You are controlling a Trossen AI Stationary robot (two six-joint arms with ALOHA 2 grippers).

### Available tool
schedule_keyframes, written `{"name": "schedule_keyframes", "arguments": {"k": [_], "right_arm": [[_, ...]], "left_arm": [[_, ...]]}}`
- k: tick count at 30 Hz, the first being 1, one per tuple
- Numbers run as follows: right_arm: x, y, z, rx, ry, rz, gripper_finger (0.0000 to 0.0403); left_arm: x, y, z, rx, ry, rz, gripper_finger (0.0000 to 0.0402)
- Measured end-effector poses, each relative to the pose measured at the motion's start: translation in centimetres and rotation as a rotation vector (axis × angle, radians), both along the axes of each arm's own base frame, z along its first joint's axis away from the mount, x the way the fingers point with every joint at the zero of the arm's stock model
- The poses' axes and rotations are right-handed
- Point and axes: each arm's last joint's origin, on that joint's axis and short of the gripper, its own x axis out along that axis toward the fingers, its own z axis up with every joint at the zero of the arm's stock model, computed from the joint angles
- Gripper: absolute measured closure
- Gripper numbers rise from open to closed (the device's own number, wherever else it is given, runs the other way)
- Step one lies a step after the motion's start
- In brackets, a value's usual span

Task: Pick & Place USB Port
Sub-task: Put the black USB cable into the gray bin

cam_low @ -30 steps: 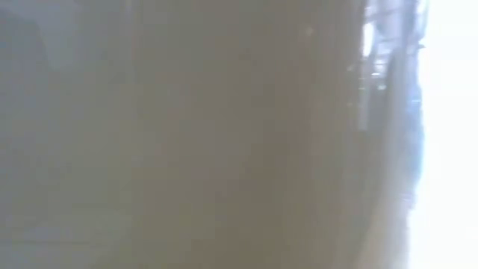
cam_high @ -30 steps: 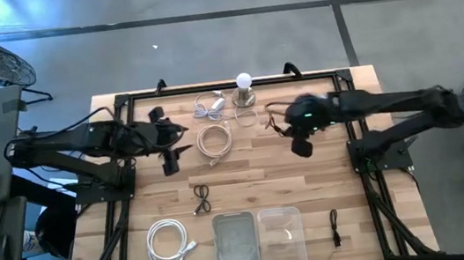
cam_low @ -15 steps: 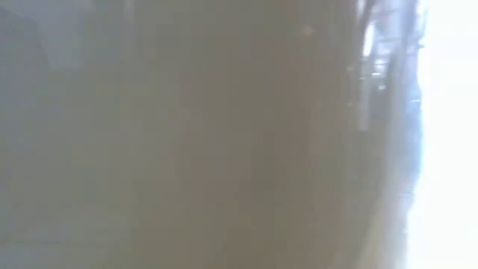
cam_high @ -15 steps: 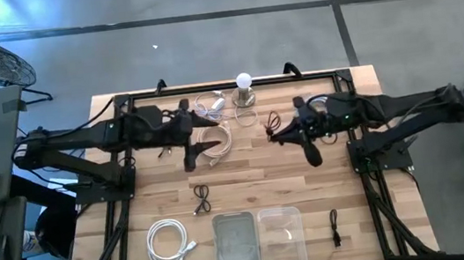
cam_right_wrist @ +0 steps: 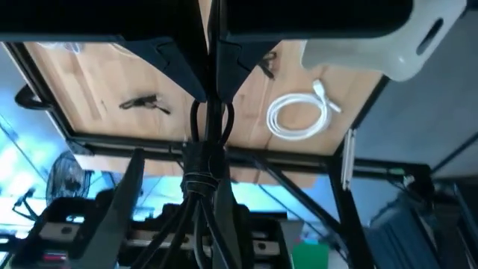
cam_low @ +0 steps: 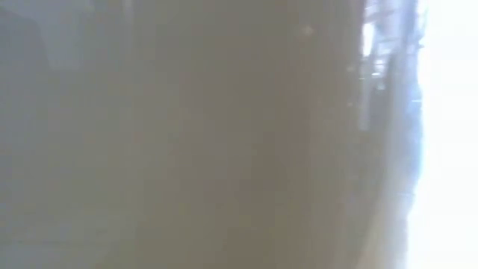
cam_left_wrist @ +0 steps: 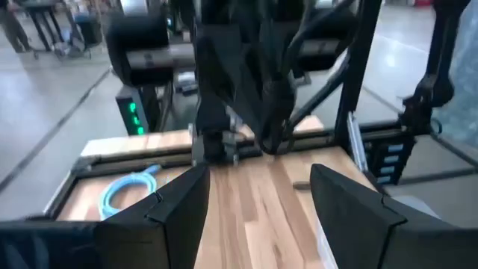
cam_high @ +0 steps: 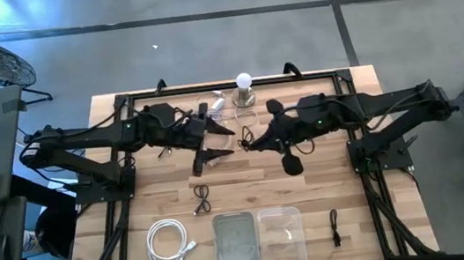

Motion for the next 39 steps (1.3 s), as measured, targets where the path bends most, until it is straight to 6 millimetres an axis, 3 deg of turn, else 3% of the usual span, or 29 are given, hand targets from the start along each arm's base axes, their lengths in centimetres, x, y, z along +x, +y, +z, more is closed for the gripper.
{"name": "schedule_keyframes", "arguments": {"k": [10, 20, 26, 32, 39], "right_arm": [[2.6, 0.3, -0.2, -0.038, 0.053, 0.016, 0.0402], [2.8, -0.5, 0.0, -0.048, 0.043, -0.003, 0.0402], [2.8, -1.1, 0.0, -0.059, 0.042, -0.012, 0.0402], [2.8, -1.4, -0.1, -0.061, 0.050, -0.007, 0.0402], [2.8, -1.5, 0.0, -0.081, 0.047, -0.026, 0.0386]], "left_arm": [[0.0, -0.1, 0.6, -0.003, -0.060, -0.025, 0.0174], [0.2, 0.0, 0.9, 0.029, -0.100, -0.022, 0.0180], [0.2, 0.0, 0.8, 0.110, -0.105, -0.001, 0.0251], [0.4, 0.0, 0.6, 0.170, -0.106, -0.011, 0.0374], [0.4, 0.1, 0.7, 0.180, -0.108, 0.006, 0.0384]]}}
